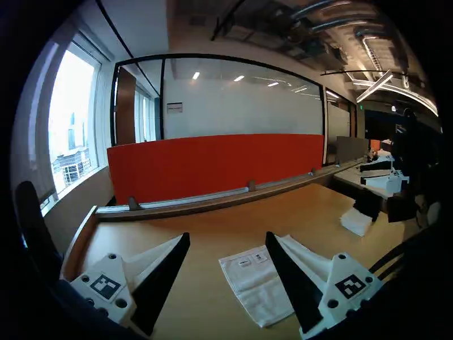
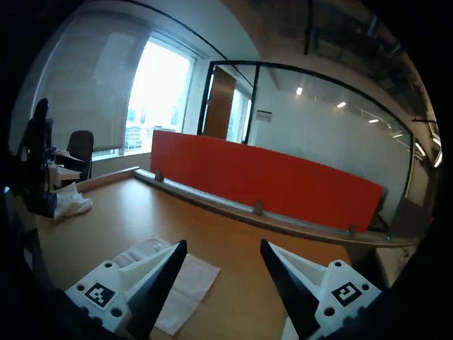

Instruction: Fold towel

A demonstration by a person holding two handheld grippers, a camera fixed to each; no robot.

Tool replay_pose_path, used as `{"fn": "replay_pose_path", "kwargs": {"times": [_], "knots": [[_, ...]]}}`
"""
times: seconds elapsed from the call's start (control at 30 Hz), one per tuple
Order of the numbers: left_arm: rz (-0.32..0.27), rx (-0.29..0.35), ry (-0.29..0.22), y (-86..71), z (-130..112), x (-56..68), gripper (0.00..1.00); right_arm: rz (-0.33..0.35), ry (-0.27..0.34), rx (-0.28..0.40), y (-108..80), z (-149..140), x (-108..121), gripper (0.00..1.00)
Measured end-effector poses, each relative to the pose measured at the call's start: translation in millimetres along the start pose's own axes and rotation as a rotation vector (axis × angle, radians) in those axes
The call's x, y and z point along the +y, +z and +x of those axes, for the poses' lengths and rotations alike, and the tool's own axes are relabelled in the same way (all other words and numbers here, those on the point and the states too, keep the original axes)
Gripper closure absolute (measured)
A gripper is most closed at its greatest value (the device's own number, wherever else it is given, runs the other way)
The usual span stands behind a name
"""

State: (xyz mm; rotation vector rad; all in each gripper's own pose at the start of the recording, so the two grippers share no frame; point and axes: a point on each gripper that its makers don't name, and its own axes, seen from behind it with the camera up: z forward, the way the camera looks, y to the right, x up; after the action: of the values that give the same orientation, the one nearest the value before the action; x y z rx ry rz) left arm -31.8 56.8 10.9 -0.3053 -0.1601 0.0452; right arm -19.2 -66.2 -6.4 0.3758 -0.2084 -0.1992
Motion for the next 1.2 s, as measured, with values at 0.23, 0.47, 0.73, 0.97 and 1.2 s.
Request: {"fn": "replay_pose_path", "kwargs": {"times": [0.23,0.47,0.73,0.97,1.2], "knots": [[-0.083,-0.051,0.059,1.9,-9,14.6,0.01,0.105,-0.053,-0.068,2.3,-15,-19,0.00],[-0.140,-0.091,0.092,2.9,-23,26.2,0.01,0.183,-0.078,-0.111,2.9,-28,-33,0.00],[-0.204,-0.141,0.104,4.1,-43,39.6,0.01,0.261,-0.091,-0.175,5.7,-53,-46,0.00],[-0.225,-0.188,0.142,7.6,-67,46.7,0.01,0.287,-0.111,-0.229,9.2,-76,-53,0.00],[-0.245,-0.229,0.157,11.5,-92,52.1,0.01,0.310,-0.114,-0.250,14.6,-93,-61,0.00]]}}
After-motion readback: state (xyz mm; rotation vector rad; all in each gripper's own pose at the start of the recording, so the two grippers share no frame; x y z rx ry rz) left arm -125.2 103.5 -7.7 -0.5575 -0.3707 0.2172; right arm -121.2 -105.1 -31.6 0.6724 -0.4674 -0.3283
